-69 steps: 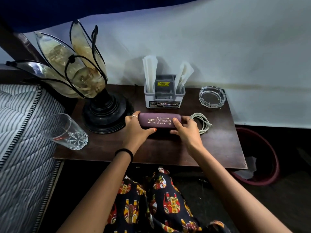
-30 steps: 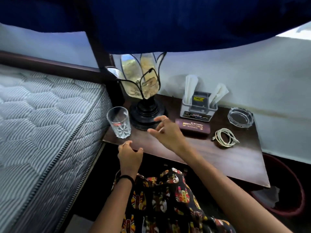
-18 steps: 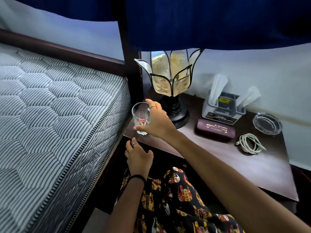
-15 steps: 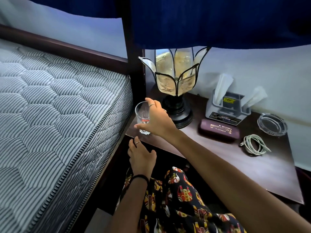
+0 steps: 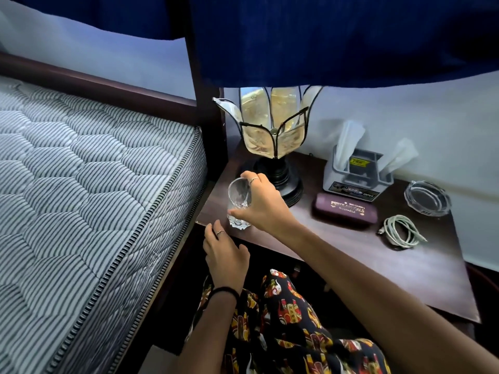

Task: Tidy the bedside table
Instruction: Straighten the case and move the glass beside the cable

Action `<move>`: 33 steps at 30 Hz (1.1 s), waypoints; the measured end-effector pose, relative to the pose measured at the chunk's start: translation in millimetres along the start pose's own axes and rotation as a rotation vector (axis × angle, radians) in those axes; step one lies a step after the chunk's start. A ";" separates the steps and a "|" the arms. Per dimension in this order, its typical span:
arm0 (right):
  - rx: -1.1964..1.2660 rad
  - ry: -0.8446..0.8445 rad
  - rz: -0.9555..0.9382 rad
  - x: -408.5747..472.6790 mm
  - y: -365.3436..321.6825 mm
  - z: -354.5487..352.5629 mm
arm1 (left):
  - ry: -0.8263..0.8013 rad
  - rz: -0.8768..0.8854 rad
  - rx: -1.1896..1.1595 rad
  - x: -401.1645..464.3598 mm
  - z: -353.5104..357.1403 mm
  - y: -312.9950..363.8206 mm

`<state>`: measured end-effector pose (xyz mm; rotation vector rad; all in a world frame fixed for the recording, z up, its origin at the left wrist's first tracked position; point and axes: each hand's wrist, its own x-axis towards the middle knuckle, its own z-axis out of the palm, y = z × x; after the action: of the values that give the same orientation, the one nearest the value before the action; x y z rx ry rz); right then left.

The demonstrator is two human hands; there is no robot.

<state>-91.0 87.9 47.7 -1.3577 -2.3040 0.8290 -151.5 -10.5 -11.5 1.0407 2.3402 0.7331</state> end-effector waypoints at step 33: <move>-0.127 0.559 0.479 -80.4 263.7 -279.2 | -0.155 0.335 0.376 -56.2 144.2 120.4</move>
<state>281.0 202.8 95.9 -1.9413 -1.6476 0.3496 32.6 54.4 -31.1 1.6183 2.2408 0.3102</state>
